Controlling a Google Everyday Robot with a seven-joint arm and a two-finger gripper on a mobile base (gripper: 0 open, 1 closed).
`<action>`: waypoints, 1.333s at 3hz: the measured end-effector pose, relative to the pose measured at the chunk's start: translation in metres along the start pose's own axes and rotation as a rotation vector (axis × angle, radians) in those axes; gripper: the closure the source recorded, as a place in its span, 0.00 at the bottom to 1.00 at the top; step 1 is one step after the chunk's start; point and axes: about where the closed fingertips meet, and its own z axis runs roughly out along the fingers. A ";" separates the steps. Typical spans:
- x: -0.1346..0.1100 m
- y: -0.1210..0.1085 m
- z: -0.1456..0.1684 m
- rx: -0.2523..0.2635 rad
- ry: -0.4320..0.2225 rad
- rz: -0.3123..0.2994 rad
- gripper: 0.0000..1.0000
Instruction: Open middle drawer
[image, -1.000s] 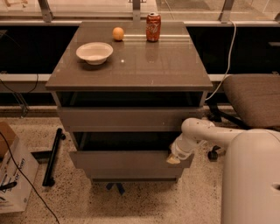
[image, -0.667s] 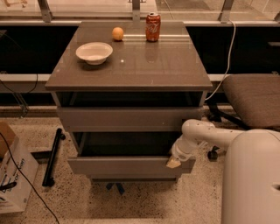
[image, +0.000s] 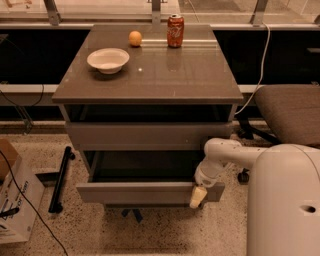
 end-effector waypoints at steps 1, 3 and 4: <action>0.013 0.023 0.007 -0.045 0.022 0.055 0.00; 0.015 0.058 0.003 -0.101 0.023 0.055 0.39; 0.013 0.068 -0.001 -0.111 0.019 0.054 0.62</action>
Offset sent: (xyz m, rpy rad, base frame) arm -0.0735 -0.0132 0.0041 -0.0119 0.1345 -0.0849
